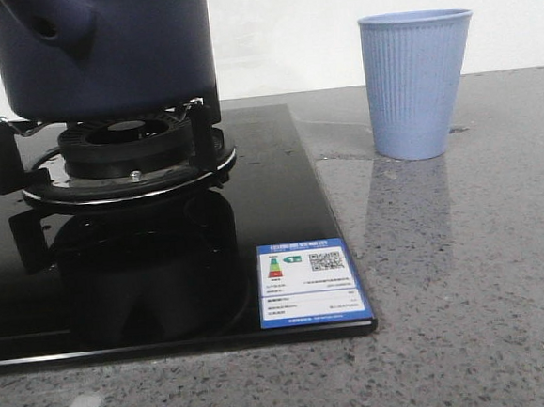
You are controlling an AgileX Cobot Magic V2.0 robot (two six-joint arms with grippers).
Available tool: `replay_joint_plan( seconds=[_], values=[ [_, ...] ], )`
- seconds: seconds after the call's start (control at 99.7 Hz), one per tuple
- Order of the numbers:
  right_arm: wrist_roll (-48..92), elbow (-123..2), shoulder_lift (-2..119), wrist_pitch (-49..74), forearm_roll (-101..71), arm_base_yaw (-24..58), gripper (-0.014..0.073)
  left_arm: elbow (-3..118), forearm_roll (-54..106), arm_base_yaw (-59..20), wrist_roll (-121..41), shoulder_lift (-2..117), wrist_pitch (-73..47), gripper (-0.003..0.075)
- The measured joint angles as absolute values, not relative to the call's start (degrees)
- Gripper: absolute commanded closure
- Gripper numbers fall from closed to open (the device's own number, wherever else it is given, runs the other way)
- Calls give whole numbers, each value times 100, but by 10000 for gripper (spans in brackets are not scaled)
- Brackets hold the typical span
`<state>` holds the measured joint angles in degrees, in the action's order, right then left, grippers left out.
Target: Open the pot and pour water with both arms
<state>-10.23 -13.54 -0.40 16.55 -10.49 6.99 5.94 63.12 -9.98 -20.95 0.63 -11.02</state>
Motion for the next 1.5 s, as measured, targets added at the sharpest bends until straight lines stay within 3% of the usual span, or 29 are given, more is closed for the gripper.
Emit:
replay_joint_plan(
  seconds=[0.251, 0.411, 0.742, 0.873, 0.943, 0.993, 1.083, 1.133, 1.204, 1.324, 1.504],
  values=[
    [-1023, -2834, 634, 4107, -1220, 699, 662, 2321, 4464, -998, -2217, 1356, -2983, 739],
    [-985, -3424, 1322, 4931, -2046, 794, 669, 3375, 4480, -998, -3130, 2297, -3895, 736],
    [889, -3611, 2089, 4660, -4473, 1281, 669, 4487, 7773, -998, -5990, 3789, -5191, 723],
    [1947, -3611, 2184, 4283, -4665, 1313, 669, 4809, 8272, -998, -6781, 4457, -5707, 719],
    [2561, -3624, 2184, 3912, -4703, 1319, 667, 4970, 8297, -998, -7307, 4747, -5729, 682],
    [2968, -3624, 2184, 3636, -4719, 1319, 648, 5076, 8297, -998, -7768, 4930, -5729, 608],
    [3502, -3624, 2184, 3158, -4719, 1319, 527, 5220, 8297, -998, -8525, 5208, -5701, 415],
    [3652, -3624, 2195, 2953, -4719, 1319, 405, 5265, 8297, -998, -8779, 5326, -5577, 278],
    [3753, -3624, 2260, 2720, -4719, 1319, 176, 5288, 8297, -998, -8971, 5468, -5240, 168],
    [3811, -3624, 2499, 2375, -4719, 1319, -78, 5299, 8276, -998, -9205, 5715, -4406, 156],
    [3829, -3624, 2919, 2132, -4709, 1319, -59, 5299, 8638, -998, -10025, 6157, -3426, 157]
  ],
)
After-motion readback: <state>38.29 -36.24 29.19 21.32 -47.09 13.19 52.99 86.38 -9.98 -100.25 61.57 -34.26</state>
